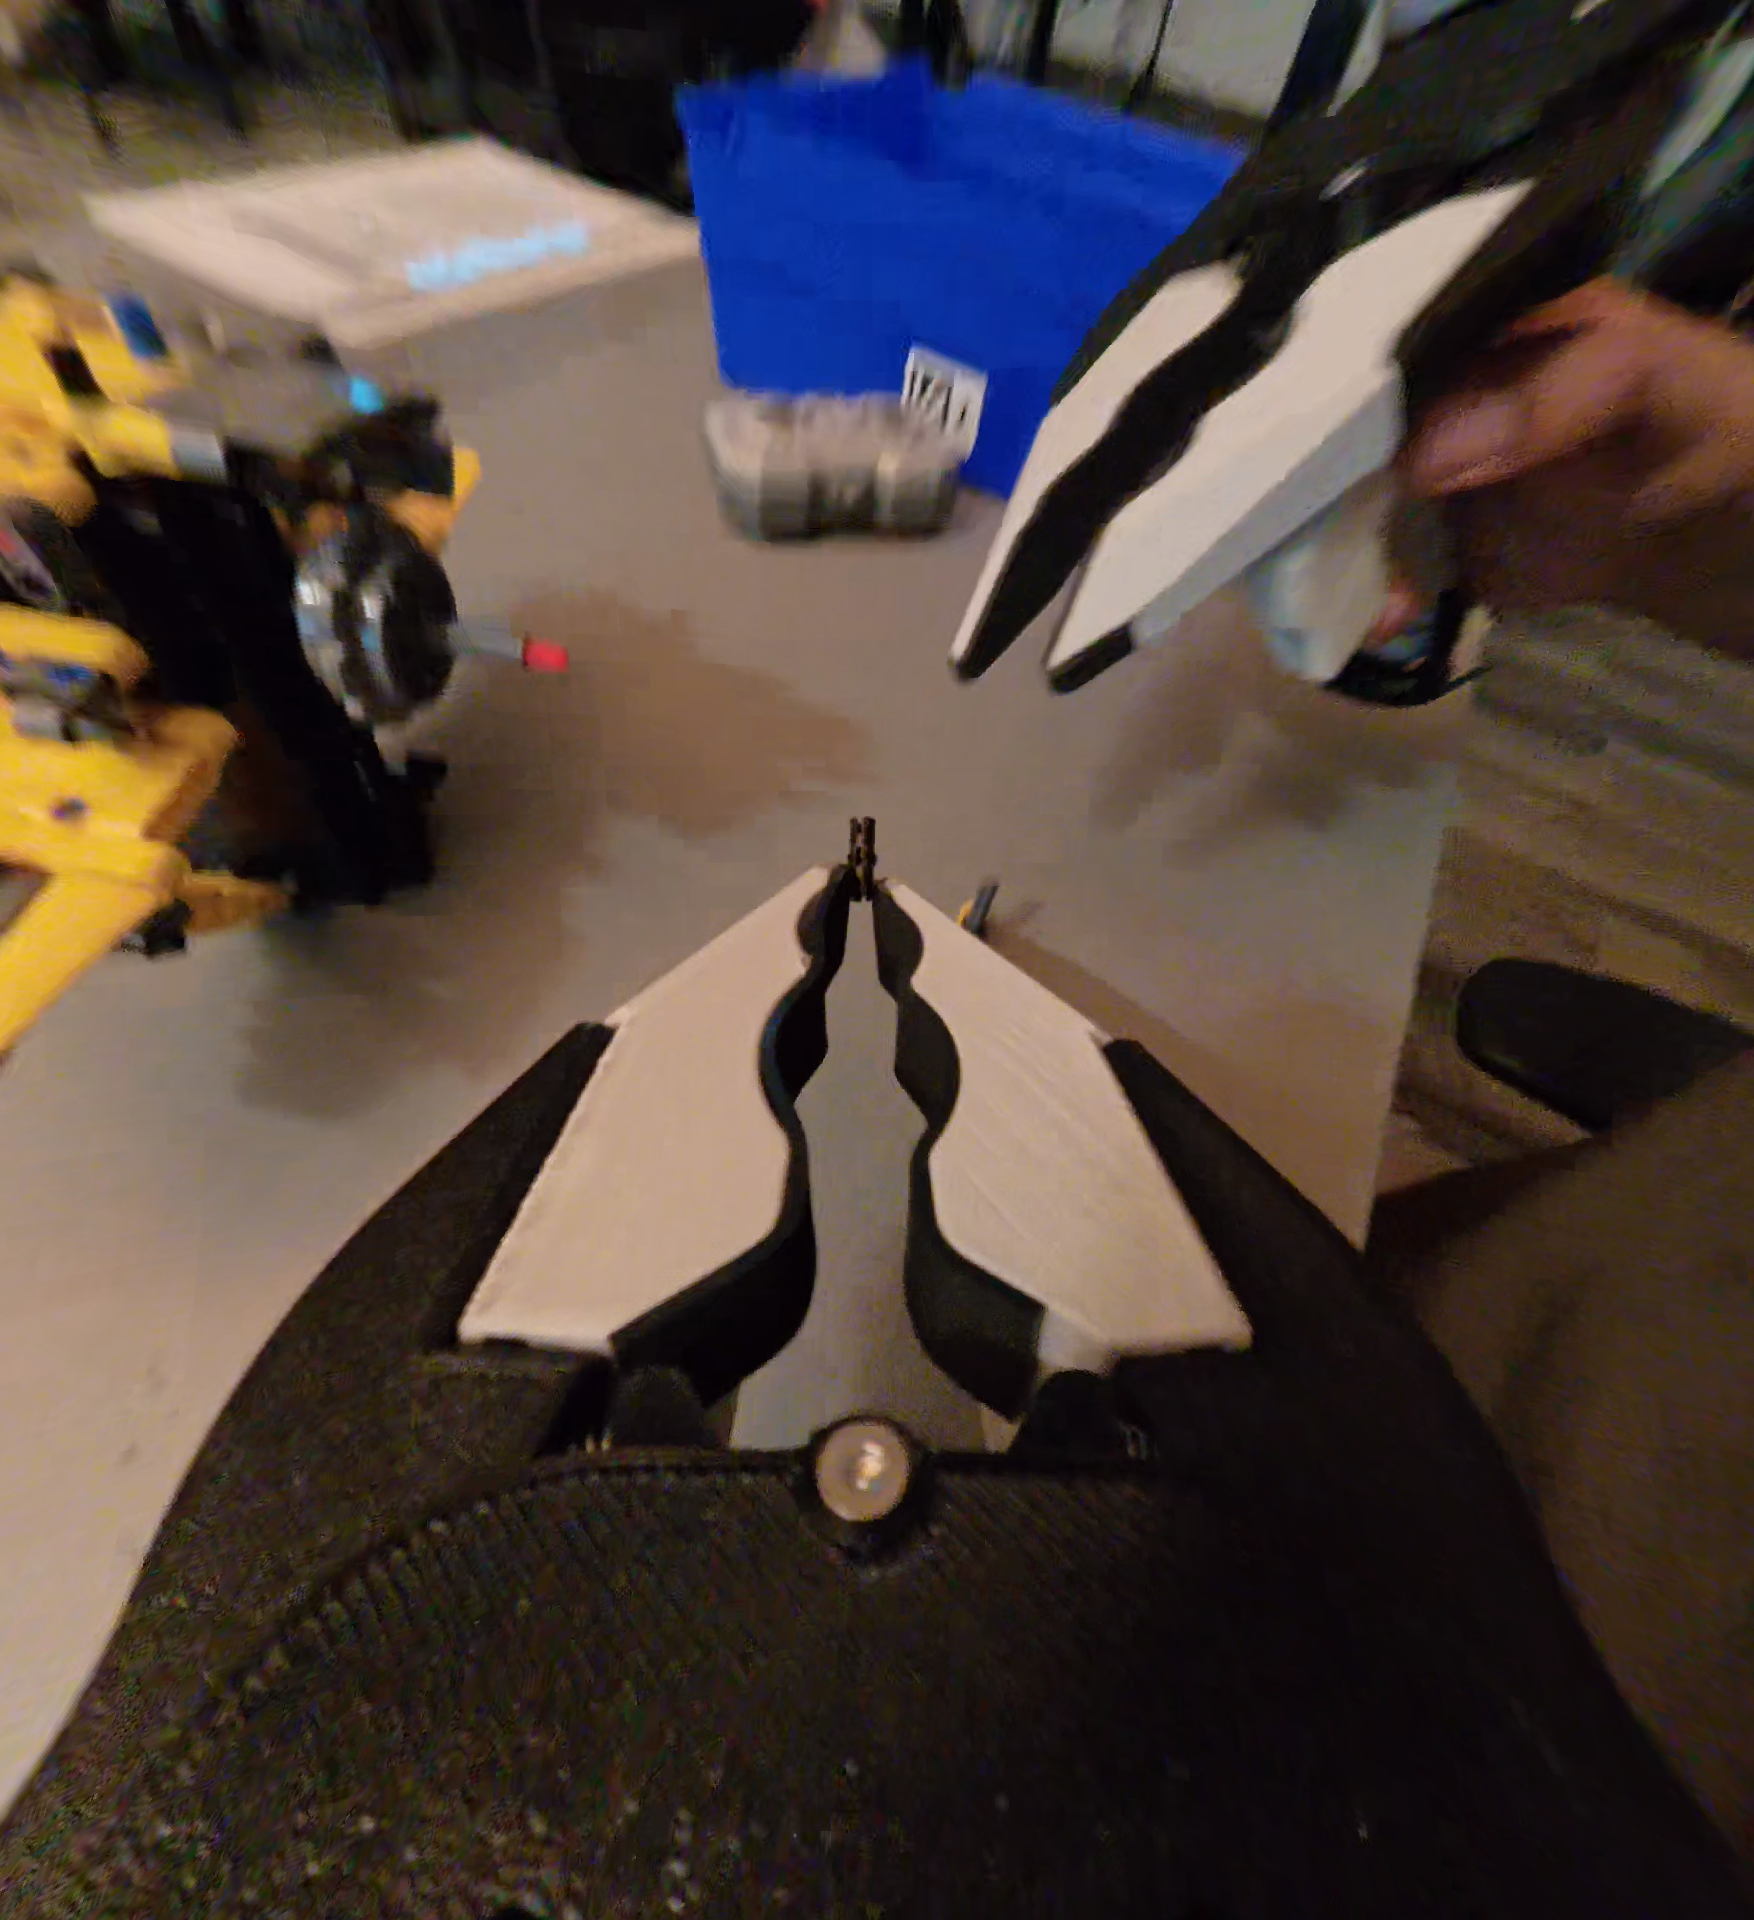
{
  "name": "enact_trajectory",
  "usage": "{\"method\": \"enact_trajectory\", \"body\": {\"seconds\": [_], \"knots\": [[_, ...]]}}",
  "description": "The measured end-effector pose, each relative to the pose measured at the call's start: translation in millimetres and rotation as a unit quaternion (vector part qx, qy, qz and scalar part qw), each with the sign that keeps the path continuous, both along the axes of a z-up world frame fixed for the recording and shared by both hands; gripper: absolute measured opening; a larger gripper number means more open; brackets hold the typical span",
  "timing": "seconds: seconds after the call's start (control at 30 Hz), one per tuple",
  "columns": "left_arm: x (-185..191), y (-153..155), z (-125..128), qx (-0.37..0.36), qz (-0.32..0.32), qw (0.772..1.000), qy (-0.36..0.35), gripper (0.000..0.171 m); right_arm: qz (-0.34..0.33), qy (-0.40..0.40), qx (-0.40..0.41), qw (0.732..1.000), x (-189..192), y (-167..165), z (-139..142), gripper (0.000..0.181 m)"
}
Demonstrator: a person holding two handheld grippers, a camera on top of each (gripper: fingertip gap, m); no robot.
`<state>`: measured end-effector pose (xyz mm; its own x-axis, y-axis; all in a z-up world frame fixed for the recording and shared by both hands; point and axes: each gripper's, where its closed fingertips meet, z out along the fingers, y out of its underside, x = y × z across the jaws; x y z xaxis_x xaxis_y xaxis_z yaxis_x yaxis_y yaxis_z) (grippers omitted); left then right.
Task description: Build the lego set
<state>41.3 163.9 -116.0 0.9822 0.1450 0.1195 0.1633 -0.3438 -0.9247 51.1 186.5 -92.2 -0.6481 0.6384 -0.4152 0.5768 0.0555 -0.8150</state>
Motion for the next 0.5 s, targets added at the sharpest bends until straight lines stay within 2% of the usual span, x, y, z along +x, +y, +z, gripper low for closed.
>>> {"method": "enact_trajectory", "body": {"seconds": [0.1, 0.2, 0.33, 0.5], "knots": [[9.6, -4.0, 23.9, 0.05, -0.021, 0.998, 0.024, 0.0, 0.022, -0.031, -0.071, 0.997, 1.8, -4.7, 13.3, 0.017], [23.2, -4.7, 35.3, 0.077, -0.059, 0.995, 0.011, 0.0, 0.058, -0.036, -0.102, 0.993, 6.4, -10.6, 22.0, 0.016], [32.3, -5.9, 41.8, 0.103, -0.092, 0.99, -0.027, 0.0, 0.112, -0.008, -0.055, 0.992, 18.0, -22.4, 19.7, 0.014], [38.3, -7.3, 42.2, 0.107, -0.112, 0.987, -0.04, 0.001, 0.142, 0.027, -0.011, 0.989, 22.9, -30.4, 22.2, 0.011]]}}
